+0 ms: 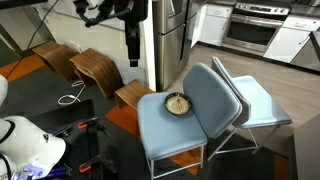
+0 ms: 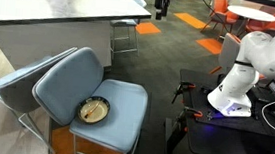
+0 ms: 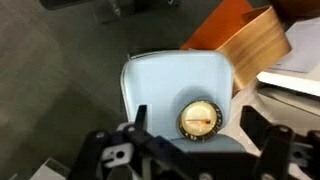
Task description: Take the pen out of the bowl and put it on the chair
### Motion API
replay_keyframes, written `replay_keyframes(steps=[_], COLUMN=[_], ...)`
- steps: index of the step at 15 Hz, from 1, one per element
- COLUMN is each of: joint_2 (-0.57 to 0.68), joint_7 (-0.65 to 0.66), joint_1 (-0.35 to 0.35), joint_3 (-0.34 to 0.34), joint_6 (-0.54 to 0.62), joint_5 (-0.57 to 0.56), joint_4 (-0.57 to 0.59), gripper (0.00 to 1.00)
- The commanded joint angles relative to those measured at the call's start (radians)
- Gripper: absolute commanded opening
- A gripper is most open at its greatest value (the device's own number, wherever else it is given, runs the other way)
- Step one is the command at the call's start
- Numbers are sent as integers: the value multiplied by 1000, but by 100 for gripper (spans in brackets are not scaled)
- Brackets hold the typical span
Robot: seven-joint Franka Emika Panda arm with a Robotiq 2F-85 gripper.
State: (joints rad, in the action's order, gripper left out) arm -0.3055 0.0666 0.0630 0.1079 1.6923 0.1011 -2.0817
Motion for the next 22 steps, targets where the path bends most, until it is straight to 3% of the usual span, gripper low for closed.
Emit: replay_keyframes(steps=[1,7,10,17,22], joint_2=[1,1,70,382,689], joint_7=[-3,-3,121,526,750], joint_1=[11,11,6,-65,-111], joint_3=[-9,-9,-40,-137,-123], joint_6=[-2,-2,45,287,470], joint_5=[3,3,22,218,282], joint_4=[3,3,17,88,295], gripper=[100,100,100,100,100])
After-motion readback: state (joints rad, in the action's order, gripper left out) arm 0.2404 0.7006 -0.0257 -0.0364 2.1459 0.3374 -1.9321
